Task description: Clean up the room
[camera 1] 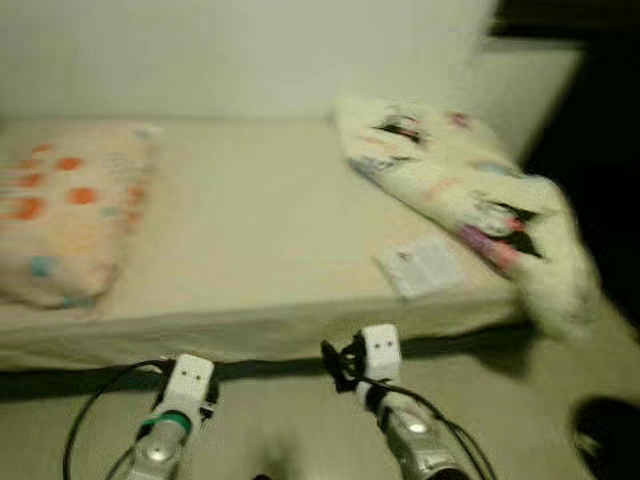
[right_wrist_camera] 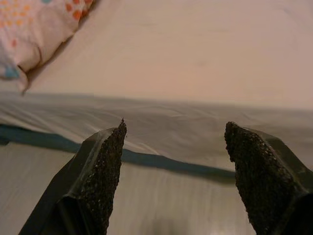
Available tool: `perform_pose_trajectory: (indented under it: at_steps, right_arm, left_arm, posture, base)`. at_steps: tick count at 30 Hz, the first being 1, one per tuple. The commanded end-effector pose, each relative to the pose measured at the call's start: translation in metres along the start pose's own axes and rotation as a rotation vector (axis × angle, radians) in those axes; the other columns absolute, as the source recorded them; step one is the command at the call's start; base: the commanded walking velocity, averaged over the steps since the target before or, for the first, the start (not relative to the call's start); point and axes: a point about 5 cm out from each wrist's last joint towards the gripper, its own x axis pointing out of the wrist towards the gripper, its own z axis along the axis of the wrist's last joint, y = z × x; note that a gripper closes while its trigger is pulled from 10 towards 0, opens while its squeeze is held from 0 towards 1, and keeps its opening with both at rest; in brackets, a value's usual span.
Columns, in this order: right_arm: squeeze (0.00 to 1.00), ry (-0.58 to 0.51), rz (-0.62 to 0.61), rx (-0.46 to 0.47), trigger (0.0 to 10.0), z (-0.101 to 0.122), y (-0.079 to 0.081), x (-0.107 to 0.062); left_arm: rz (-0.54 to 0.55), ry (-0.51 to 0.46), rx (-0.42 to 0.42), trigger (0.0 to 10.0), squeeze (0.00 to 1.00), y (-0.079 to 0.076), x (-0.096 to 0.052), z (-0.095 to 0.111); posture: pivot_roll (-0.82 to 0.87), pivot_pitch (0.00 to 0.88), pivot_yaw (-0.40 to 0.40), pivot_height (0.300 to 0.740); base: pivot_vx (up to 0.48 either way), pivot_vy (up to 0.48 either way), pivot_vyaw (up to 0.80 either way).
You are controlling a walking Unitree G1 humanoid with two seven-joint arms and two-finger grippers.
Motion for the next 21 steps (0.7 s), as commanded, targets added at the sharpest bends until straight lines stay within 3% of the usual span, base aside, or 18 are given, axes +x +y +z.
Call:
perform_pose_trajectory:
  at_steps: [1,11,14,21]
  right_arm:
    - [0.00,0.008,-0.008,0.001,10.0,-0.0025,-0.0014,-0.0017]
    - [0.00,0.012,-0.008,-0.007,10.0,-0.0029,-0.0025,-0.0020]
    - [0.00,0.016,-0.016,0.000,10.0,-0.0038,-0.0030,-0.0023]
    - [0.00,0.019,-0.019,-0.002,10.0,-0.0044,-0.0041,-0.0030]
  left_arm:
    - [-0.015,0.016,0.011,10.0,0.00,-0.0051,-0.0004,-0.0020]
    - [0.000,0.019,0.009,10.0,0.00,-0.0040,0.0001,-0.0015]
    - [0.001,0.023,0.008,10.0,0.00,-0.0042,0.0001,-0.0020]
    - [-0.002,0.024,0.009,10.0,0.00,-0.0059,-0.0003,-0.0023]
  posture:
    - [0.10,0.014,-0.022,0.740]
    - [0.09,0.009,-0.025,0.740]
    - [0.09,0.010,-0.026,0.740]
    - [0.09,0.012,-0.028,0.740]
  base:
    - [0.000,0.000,0.79]
    - [0.000,0.000,0.78]
    - [0.000,0.000,0.00]
    - [0.320,0.000,0.00]
